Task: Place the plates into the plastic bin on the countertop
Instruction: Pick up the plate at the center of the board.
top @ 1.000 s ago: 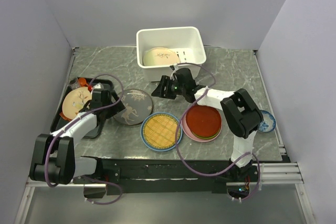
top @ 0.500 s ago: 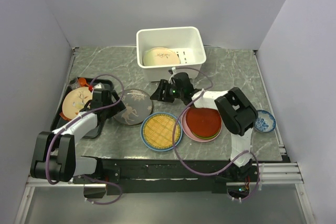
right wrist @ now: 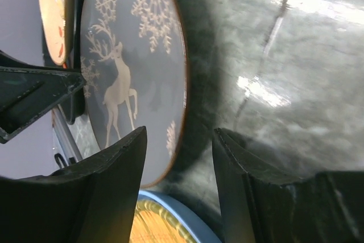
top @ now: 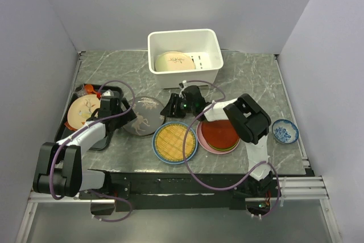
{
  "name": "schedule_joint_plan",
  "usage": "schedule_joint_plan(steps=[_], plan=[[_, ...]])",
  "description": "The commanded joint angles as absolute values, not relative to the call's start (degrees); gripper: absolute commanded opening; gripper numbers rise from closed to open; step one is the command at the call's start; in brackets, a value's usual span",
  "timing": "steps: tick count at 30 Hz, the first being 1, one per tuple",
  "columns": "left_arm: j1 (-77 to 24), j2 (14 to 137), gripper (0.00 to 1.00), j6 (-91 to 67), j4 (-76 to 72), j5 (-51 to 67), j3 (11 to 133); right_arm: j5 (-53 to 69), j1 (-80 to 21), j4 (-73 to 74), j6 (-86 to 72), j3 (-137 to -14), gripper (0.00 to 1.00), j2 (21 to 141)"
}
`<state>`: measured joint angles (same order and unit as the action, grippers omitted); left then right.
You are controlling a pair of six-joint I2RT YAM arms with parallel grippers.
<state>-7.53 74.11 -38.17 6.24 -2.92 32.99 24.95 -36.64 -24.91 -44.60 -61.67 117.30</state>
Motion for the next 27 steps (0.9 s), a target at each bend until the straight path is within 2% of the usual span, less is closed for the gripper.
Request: schedule_joint_plan(steps=[1, 27], plan=[[-7.3, 74.3, 0.99, -37.2, 3.7, -1.9, 33.0, 24.5, -37.5, -28.4, -45.8, -63.7, 0.56, 119.3], [-7.8, 75.1, 0.99, -37.1, 2.5, -0.4, 33.0, 27.1, -40.0, -34.0, -51.6, -65.1, 0.43, 123.7]])
